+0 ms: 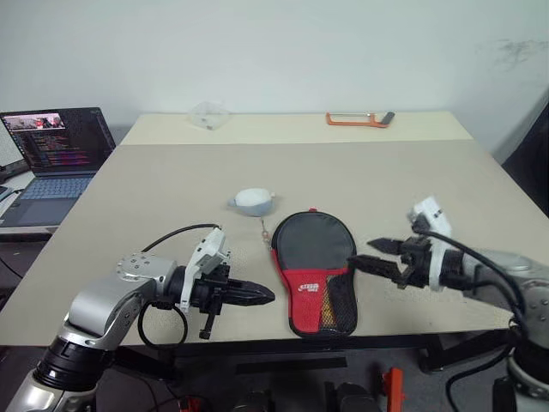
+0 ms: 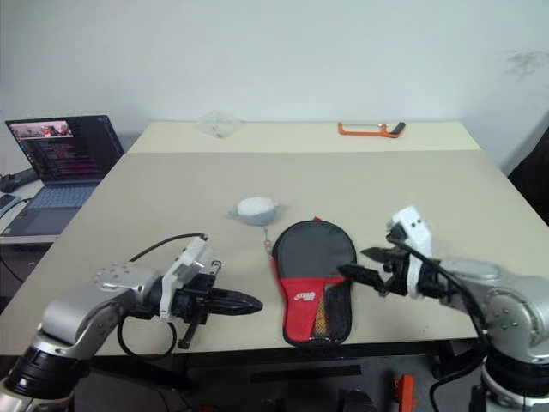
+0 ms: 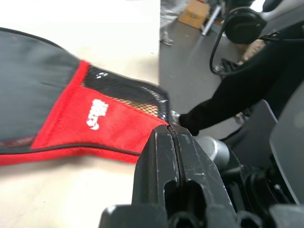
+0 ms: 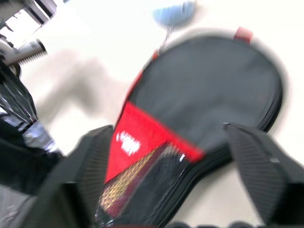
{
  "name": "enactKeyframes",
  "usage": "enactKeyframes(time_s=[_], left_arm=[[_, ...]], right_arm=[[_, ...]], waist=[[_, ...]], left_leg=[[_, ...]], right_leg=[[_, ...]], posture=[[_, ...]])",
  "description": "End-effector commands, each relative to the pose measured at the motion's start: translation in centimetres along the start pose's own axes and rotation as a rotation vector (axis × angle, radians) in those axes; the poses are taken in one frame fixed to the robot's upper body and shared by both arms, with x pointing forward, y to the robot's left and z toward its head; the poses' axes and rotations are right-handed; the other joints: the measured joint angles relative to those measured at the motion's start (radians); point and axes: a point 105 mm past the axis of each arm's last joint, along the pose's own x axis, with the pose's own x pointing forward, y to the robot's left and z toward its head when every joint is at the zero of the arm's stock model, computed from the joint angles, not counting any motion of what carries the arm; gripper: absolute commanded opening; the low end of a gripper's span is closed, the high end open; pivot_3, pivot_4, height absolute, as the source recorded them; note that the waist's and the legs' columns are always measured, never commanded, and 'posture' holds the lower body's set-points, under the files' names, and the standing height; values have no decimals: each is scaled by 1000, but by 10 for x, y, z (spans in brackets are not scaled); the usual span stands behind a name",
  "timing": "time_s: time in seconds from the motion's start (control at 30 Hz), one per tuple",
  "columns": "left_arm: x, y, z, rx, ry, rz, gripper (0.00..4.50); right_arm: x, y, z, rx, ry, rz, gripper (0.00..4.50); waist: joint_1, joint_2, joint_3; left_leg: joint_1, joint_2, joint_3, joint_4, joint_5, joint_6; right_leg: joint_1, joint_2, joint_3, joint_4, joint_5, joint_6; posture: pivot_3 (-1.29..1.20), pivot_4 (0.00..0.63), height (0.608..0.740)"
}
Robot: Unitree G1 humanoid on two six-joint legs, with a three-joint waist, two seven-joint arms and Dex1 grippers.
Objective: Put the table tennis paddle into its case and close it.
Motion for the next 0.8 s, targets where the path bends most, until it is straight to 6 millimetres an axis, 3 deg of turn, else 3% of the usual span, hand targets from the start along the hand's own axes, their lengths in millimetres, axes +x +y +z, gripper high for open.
enactKeyframes(time_s=[0.03, 0.3, 0.33, 0.4, 0.53, 0.73, 0.8], left_arm=[[-4, 0, 10, 28, -32, 34, 0], [-27, 49, 29, 100, -160, 357, 0], [-31, 56, 31, 110, -169, 404, 175], [-37, 69, 35, 128, -186, 493, 593], [-44, 86, 42, 170, -205, 612, 1954], [-47, 108, 53, 191, -232, 729, 4209], [-55, 130, 60, 166, -237, 850, 4475]], right_arm=[[9, 6, 19, -138, -54, 65, 4473], [81, 1, 9, -212, -93, 54, 4473], [90, 0, 6, -216, -97, 44, 4492], [107, 1, 1, -207, -99, 32, 4500], [126, -4, -18, -195, -66, -3, 4500], [132, -6, -33, -219, -26, -18, 4500], [131, -6, -41, -223, 4, -19, 4500]], waist=[[0, 0, 0], [1, 0, 0], [1, 0, 0], [1, 0, 0], [2, 0, 0], [3, 0, 0], [2, 0, 0]], left_leg=[[0, 0, 0, 0, 0, 0], [0, 0, 0, 1, 0, 0], [0, 0, 0, 1, 0, -1], [-1, 0, 0, 0, 1, -1], [-3, -1, 0, 0, 2, -5], [-5, -1, 0, 0, 2, -5], [-5, -1, 0, 0, 2, -5]], right_leg=[[0, 0, 0, 0, 0, 0], [0, 0, 0, -1, 0, 0], [0, 0, 0, 0, 0, 0], [-1, 0, 0, 0, 0, 0], [-4, -1, 1, -1, 0, 0], [-7, -1, 2, 0, 0, 0], [-7, -1, 2, 0, 0, 0]], posture=[[0, 150, 740], [0, 150, 740], [0, 150, 740], [0, 150, 740], [0, 150, 740], [0, 150, 740], [0, 150, 740]])
